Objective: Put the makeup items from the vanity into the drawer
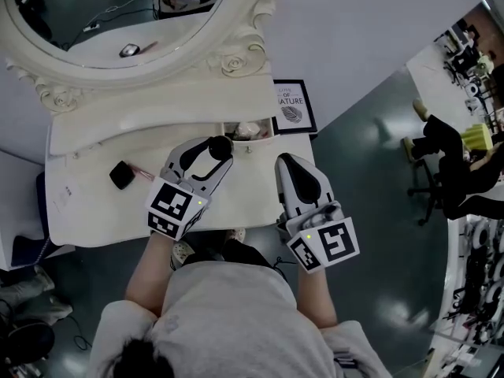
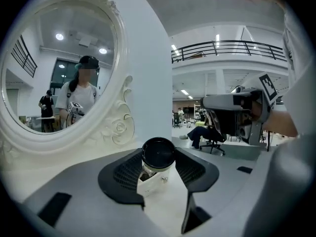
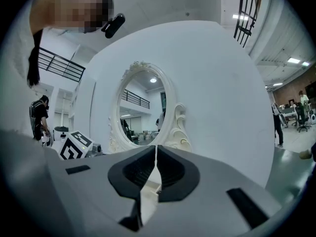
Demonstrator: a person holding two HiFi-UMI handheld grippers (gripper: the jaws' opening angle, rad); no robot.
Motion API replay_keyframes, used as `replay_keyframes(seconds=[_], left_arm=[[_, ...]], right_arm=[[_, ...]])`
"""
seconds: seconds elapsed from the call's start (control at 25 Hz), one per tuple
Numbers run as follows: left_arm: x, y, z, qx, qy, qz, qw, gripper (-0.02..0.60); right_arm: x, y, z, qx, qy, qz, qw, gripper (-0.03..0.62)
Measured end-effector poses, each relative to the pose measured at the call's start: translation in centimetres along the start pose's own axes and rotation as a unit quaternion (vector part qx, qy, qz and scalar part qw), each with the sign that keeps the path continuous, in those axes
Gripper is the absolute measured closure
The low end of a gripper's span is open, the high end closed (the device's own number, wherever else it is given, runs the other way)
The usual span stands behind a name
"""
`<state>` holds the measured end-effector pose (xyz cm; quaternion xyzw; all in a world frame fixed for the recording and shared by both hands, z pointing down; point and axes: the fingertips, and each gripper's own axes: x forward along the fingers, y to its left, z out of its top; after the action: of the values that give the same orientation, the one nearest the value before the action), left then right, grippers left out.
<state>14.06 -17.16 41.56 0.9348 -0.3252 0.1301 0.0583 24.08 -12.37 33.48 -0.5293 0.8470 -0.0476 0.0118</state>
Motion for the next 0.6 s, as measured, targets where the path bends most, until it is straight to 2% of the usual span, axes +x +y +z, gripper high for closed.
replay_keyframes(seconds=[0.28,0.6], left_arm=[[4.0,1.1,-3.0,0.007,0.067,0.012,0.9977,0.357],[6.9,2.4,-5.6,0.004,0.150,0.015,0.9885,0.357]], right_arm=[[0.2,-2.5,-0.6,0.002,0.010,0.007,1.000,0.566],[0.8,-4.4,-1.0,0.010,0.019,0.019,1.000,0.566]])
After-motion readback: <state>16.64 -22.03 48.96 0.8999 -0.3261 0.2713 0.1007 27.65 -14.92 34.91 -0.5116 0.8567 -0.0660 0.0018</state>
